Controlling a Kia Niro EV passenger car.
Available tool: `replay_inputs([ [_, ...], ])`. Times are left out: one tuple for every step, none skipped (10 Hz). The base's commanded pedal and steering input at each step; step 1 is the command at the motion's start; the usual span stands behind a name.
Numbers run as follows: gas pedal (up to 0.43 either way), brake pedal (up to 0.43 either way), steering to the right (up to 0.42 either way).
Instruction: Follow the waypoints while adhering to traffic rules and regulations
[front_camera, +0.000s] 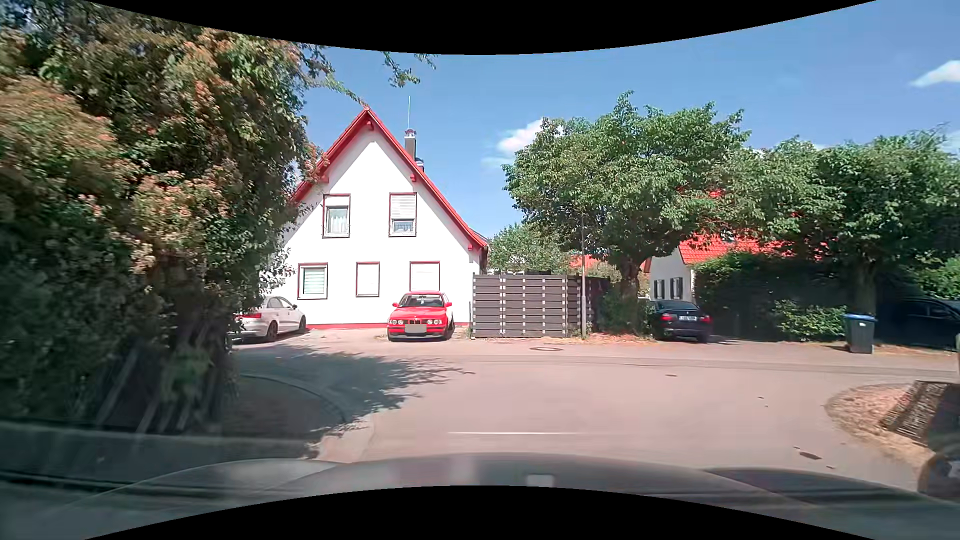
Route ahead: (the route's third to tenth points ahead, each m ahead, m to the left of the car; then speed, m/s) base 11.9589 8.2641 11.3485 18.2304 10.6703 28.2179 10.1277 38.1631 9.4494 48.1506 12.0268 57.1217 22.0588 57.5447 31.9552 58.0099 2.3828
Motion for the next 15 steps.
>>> replay_inputs([
  [0.000,0.201,0.012],
  [0.000,0.183,0.014],
  [0.000,0.183,0.015],
  [0.000,0.183,0.016],
  [0.000,0.183,0.020],
  [0.000,0.183,0.022],
  [0.000,0.183,0.022],
  [0.000,0.183,0.022],
  [0.000,0.183,0.022],
  [0.000,0.189,0.021],
  [0.000,0.189,0.021],
  [0.000,0.189,0.021],
  [0.000,0.189,0.020],
  [0.000,0.189,0.017],
  [0.000,0.189,0.016],
])
